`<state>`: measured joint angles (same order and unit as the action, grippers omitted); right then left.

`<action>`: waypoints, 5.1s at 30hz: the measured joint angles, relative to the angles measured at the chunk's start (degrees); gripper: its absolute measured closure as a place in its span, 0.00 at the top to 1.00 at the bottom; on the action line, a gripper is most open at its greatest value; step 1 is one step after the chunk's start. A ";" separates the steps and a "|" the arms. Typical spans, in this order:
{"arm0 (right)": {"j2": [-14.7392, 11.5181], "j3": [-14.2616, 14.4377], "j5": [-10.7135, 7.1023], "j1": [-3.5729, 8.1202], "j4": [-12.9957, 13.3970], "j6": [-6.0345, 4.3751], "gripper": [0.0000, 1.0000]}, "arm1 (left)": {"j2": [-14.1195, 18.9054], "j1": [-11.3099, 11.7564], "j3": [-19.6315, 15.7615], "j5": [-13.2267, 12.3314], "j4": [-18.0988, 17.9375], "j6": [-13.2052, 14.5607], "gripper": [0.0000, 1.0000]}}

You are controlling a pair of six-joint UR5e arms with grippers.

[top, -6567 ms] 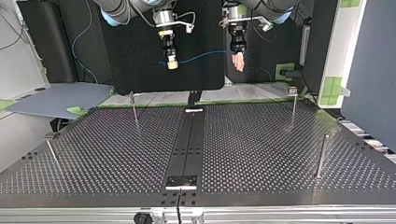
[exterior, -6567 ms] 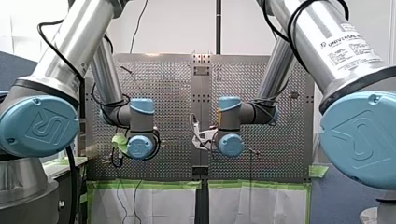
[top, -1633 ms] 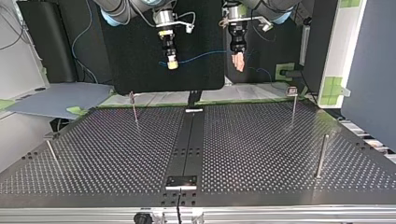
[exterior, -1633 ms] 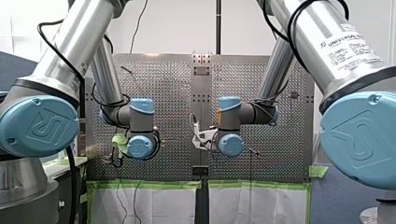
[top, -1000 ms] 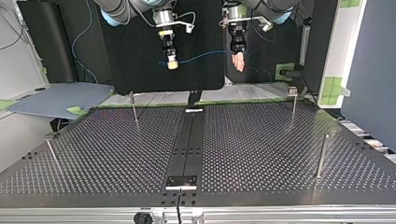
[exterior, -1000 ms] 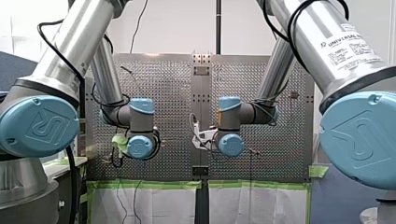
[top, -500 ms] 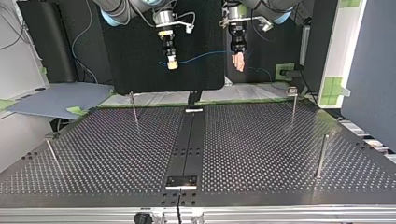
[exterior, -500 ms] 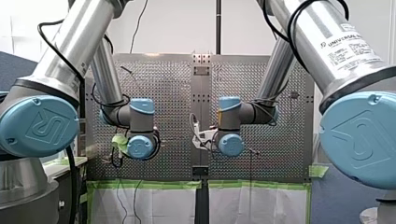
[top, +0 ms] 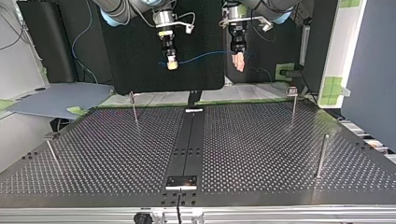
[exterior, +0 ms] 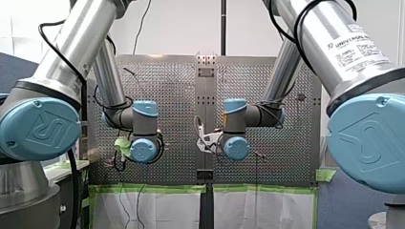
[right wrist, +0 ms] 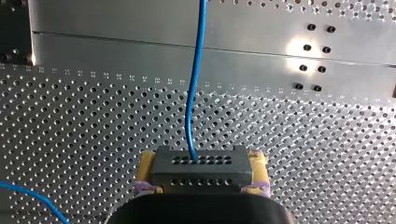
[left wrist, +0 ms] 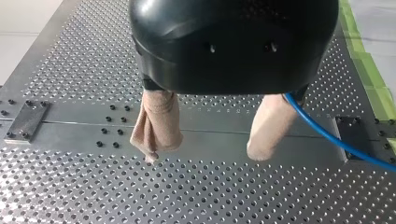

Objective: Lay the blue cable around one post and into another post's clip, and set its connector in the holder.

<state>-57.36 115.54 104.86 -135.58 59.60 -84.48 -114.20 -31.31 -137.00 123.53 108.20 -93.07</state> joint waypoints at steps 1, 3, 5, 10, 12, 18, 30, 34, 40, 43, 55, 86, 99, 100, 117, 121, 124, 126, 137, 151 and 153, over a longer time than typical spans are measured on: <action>0.00 0.00 0.00 0.00 0.00 0.00 0.00 | 0.00 0.00 0.00 0.00 0.00 0.00 1.00; 0.00 0.00 0.00 0.00 0.00 0.00 0.00 | 0.00 0.00 0.00 0.00 0.00 0.00 1.00; 0.00 0.00 0.00 0.00 0.00 0.00 0.00 | -0.02 -0.02 -0.02 0.02 0.01 -0.01 1.00; 0.05 0.45 -0.47 0.38 -0.45 -0.46 0.00 | -1.13 -1.13 -1.11 0.48 0.28 -1.12 1.00; 0.06 1.20 -1.18 0.61 -1.21 -1.20 0.00 | -1.87 -1.98 -1.98 0.56 0.32 -1.97 1.00; 0.09 3.82 -2.12 0.77 -3.27 -4.10 0.00 | -2.58 -4.76 -4.74 0.61 0.35 -3.06 1.00; 0.09 4.55 -2.20 0.79 -3.60 -8.03 0.00 | -2.64 -9.20 -6.22 0.62 0.35 -3.16 1.00; 0.07 4.54 -2.18 0.77 -3.63 -8.07 0.00 | -2.56 -9.56 -6.66 0.29 0.04 -3.47 1.00; -1.93 2.54 -2.13 -0.39 -5.63 -8.28 0.00 | -0.35 -9.89 -7.63 0.13 1.60 -4.44 1.00; -3.57 0.91 -2.48 -0.49 -7.25 -8.44 0.00 | 1.02 -9.61 -7.65 0.71 2.88 -4.78 1.00; -9.93 -5.45 -2.72 0.41 -13.63 -8.19 0.00 | 7.46 -8.31 -5.50 6.81 9.31 -8.78 1.00; -21.81 -14.34 -5.35 2.65 -28.49 -8.07 0.00 | 22.99 -4.85 9.80 8.19 24.86 -16.43 1.00; -21.50 -15.09 -7.48 2.81 -28.80 -7.84 0.00 | 29.55 -1.52 16.36 8.33 31.40 -16.66 1.00; -21.48 -15.25 -7.53 2.81 -28.98 -7.82 0.00 | 30.05 -1.16 16.86 8.31 31.91 -16.49 1.00; -15.99 -20.17 -9.30 1.79 -31.84 -6.59 0.00 | 39.19 7.71 26.00 1.20 41.07 -17.72 1.00; -15.14 -22.03 -9.85 1.30 -32.30 -6.57 0.00 | 41.18 9.69 27.97 -0.79 43.06 -17.67 1.00; -14.99 -23.49 -10.03 0.90 -32.97 -6.55 0.00 | 42.37 11.31 28.88 -2.41 44.68 -17.79 1.00; -14.96 -24.55 -10.08 0.55 -33.49 -6.56 0.00 | 42.67 12.53 29.13 -3.62 45.86 -17.86 1.00; -14.94 -29.86 -10.10 -1.89 -36.51 -6.50 0.00 | 41.35 18.80 29.69 -9.91 52.17 -17.54 1.00; -14.88 -36.71 -10.99 -4.10 -38.18 -6.37 0.00 | 39.66 26.36 30.66 -17.46 59.71 -22.06 1.00; -14.86 -37.13 -11.08 -4.20 -38.19 -6.39 0.00 | 39.66 27.46 30.66 -18.56 60.83 -23.12 1.00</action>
<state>-72.22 78.42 93.78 -139.77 21.41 -90.87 -74.54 -3.85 -106.34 104.96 169.03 -116.19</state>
